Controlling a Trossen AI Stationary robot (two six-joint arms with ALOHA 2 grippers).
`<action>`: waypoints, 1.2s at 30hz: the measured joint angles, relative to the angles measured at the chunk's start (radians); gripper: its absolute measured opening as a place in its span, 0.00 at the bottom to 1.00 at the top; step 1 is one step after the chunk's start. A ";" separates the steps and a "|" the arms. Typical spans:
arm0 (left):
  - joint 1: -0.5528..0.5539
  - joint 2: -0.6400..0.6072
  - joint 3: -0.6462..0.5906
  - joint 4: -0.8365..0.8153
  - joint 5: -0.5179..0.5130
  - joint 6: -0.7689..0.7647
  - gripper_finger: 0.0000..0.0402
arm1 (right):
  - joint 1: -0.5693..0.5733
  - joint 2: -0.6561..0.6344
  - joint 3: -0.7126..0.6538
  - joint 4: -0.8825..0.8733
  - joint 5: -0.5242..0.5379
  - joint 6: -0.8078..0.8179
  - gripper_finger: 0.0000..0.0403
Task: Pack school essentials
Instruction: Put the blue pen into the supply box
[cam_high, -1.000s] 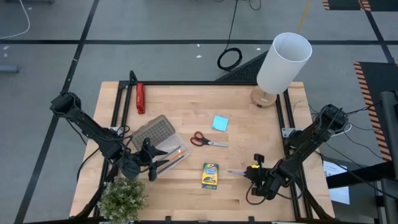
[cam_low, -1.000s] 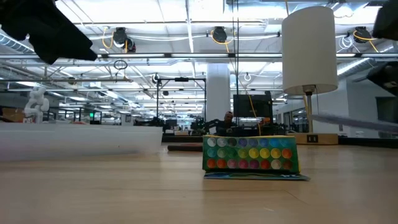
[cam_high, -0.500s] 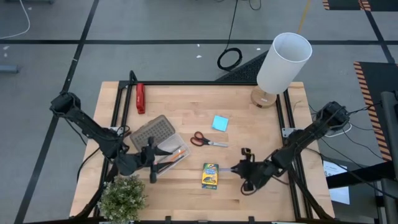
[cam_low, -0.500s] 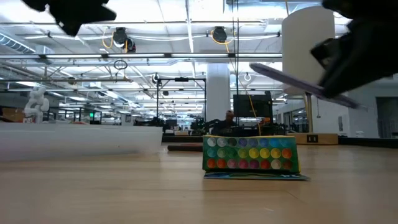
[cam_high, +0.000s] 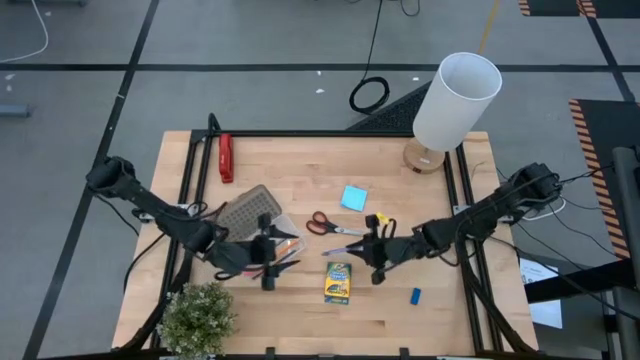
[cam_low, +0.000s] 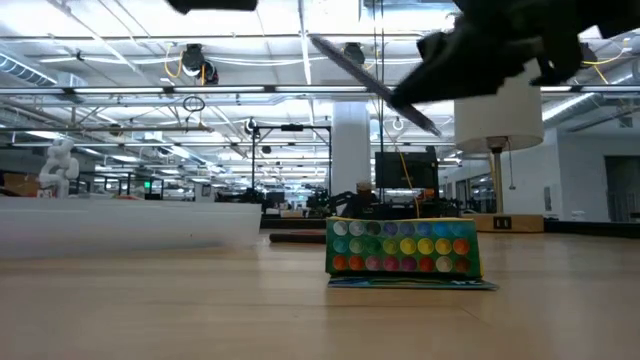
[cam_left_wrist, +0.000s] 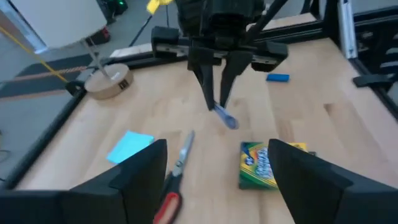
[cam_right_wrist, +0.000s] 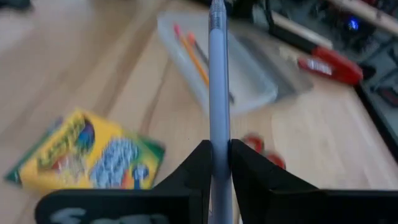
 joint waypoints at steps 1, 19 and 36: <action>0.005 0.014 0.027 -0.019 -0.002 0.015 0.71 | -0.009 0.000 0.000 0.034 -0.019 -0.016 0.11; 0.079 0.054 0.092 0.117 -0.008 0.113 0.71 | -0.098 -0.001 0.001 0.655 -0.261 0.015 0.11; 0.164 0.249 0.092 0.594 0.193 0.161 0.61 | -0.113 -0.001 0.002 0.800 -0.314 0.030 0.11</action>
